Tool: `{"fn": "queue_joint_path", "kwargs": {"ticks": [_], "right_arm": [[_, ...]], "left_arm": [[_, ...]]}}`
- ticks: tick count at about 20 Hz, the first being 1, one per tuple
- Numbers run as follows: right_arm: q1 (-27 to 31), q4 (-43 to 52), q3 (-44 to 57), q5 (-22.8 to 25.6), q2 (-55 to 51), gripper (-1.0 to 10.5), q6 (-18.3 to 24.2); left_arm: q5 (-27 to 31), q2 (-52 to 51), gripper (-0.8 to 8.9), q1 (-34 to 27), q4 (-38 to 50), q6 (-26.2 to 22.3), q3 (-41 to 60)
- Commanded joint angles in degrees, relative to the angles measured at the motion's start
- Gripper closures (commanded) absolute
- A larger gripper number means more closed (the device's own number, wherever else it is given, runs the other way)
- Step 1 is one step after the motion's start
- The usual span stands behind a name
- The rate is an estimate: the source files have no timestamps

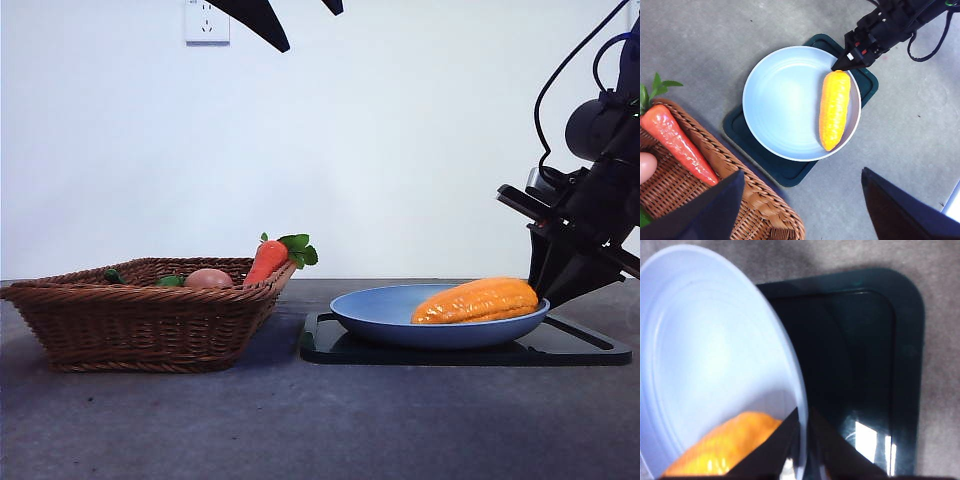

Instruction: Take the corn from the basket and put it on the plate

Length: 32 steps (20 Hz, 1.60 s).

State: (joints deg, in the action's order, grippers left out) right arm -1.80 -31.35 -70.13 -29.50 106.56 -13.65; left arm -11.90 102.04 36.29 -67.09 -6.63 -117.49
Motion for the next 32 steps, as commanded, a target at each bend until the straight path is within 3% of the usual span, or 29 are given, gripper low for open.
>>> {"fn": "queue_joint_path", "kwargs": {"ticks": [1,6,10,16,24,28,32], "right_arm": [[0.1,1.4,-1.1,0.0,0.7,9.4,1.7],[-0.1,0.7,-1.0,1.2,0.7,9.3,2.8],[-0.2,0.7,-1.0,1.1,0.7,7.4,2.8],[1.6,-2.4,-2.2,1.5,-2.2,7.3,3.2],[3.6,-17.8,-2.3,1.5,-24.2,7.3,8.8],[-2.0,-24.4,-2.3,2.0,-36.3,7.5,10.9],[-8.3,-29.5,-2.2,4.5,-44.5,8.8,13.0]], "left_arm": [[-0.1,0.2,4.35,0.5,0.8,0.1,-1.5],[-0.1,0.2,4.35,0.5,0.9,0.2,-1.5],[-0.1,0.2,4.35,0.5,1.1,0.2,-1.5],[-0.1,0.2,4.36,0.5,-0.4,0.2,-1.5],[-0.1,0.2,4.37,0.5,-1.5,0.5,-1.5],[-0.1,0.2,4.70,0.5,-3.0,1.0,-1.5],[-1.1,0.2,6.25,0.5,-5.5,1.2,-1.5]]}}
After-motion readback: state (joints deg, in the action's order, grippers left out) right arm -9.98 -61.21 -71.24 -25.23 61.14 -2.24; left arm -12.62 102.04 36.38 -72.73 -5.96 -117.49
